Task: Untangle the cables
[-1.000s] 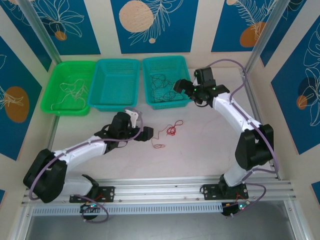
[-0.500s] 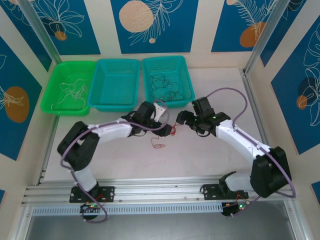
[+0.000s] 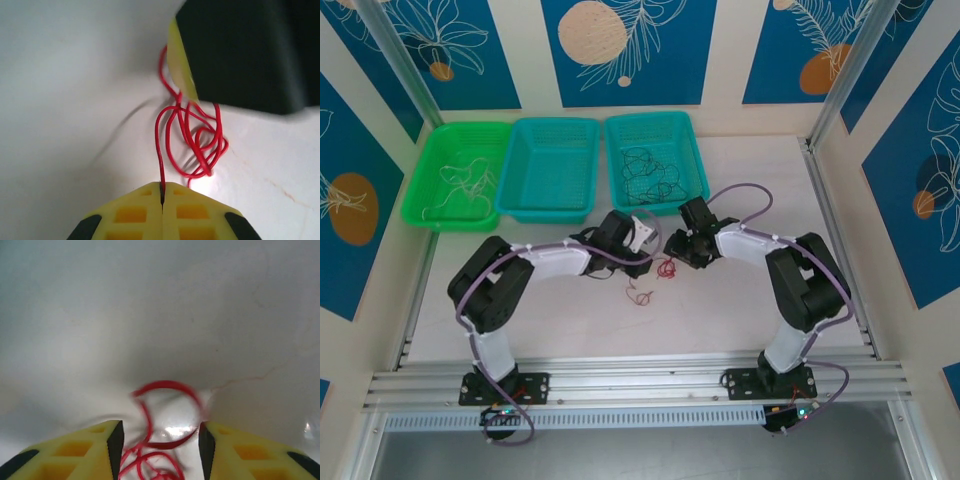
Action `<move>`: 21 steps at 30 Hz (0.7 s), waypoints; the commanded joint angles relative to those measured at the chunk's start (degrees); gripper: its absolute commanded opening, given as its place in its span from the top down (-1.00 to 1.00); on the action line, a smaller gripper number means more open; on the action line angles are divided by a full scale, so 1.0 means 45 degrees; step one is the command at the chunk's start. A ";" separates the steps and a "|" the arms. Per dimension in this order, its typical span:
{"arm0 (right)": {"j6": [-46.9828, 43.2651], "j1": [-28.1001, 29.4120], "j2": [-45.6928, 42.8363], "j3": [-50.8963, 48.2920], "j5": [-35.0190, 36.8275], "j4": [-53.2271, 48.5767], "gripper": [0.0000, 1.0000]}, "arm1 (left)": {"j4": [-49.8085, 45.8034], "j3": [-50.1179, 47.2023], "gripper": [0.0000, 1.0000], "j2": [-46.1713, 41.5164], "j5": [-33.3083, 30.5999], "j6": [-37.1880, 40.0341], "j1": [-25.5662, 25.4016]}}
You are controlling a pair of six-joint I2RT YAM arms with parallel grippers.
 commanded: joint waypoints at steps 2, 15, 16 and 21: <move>0.0357 0.0050 0.0287 -0.0034 -0.0275 0.0256 0.75 | 0.0308 -0.0687 1.00 -0.1826 0.0007 -0.0185 0.0063; 0.1405 -0.1548 -0.2490 -0.3252 0.1156 0.0343 1.00 | -0.2728 -0.2517 1.00 -0.7748 -0.3113 -0.1451 0.2267; 0.1353 -0.1578 -0.2587 -0.3335 0.0986 0.0429 1.00 | -0.2805 -0.2508 1.00 -0.8294 -0.2848 -0.1541 0.2568; 0.1197 -0.1431 -0.2692 -0.3223 0.0602 0.0489 1.00 | -0.3471 -0.0741 1.00 -0.9582 -0.2588 -0.1262 0.3622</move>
